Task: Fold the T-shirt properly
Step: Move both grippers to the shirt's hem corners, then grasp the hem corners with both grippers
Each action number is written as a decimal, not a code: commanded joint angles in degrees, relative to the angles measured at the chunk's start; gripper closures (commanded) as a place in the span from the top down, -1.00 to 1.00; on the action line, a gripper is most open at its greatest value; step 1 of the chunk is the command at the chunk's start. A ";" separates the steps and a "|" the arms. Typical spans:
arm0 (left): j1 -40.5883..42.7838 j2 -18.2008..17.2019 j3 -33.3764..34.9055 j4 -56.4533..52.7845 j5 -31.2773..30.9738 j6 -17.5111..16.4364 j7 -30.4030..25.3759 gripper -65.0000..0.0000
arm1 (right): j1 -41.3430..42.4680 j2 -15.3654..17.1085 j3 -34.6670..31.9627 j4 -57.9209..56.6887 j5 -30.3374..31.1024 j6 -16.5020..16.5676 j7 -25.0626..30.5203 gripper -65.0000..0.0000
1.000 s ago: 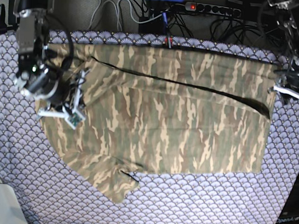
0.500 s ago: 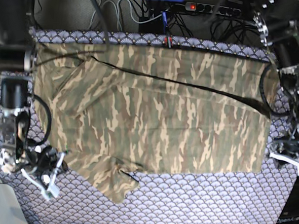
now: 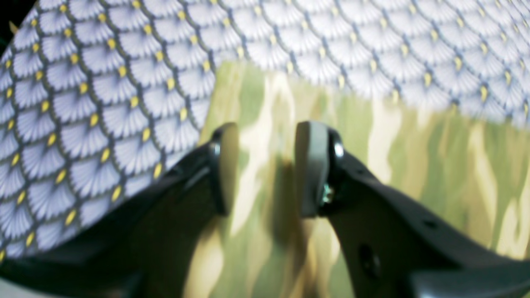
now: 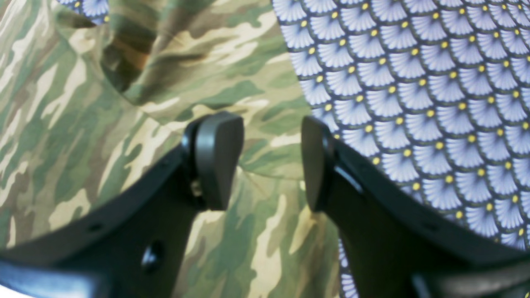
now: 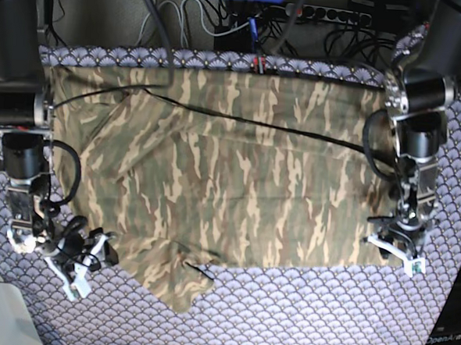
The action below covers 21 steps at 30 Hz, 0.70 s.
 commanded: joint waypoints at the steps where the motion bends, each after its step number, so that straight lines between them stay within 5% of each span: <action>1: -2.64 -0.91 -0.09 -0.98 -0.24 -0.08 -2.48 -0.29 | 1.56 0.80 0.30 0.86 0.90 0.19 2.42 -0.13; 3: -3.17 -1.00 0.00 -3.35 -0.15 -0.08 -5.03 -0.29 | 0.42 0.80 0.30 0.77 0.90 -0.91 5.06 -0.13; 6: -3.25 -2.05 0.00 -4.14 -0.15 0.18 -6.26 -0.29 | -0.64 0.89 0.39 -1.25 0.90 -7.94 8.92 -0.13; 11: -3.34 -1.79 0.26 -4.14 0.11 7.48 -11.98 -0.29 | -0.64 -0.43 0.30 -6.18 0.90 -15.24 14.81 -0.13; 15: -3.34 -1.70 0.26 -4.14 0.20 8.27 -12.15 -0.29 | -0.64 -0.61 0.30 -6.53 0.90 -20.96 16.84 -0.13; 21: -1.06 -1.70 0.35 -3.79 -0.15 8.27 -12.15 -0.29 | -0.55 -0.61 0.30 -8.73 0.98 -21.83 17.36 -0.13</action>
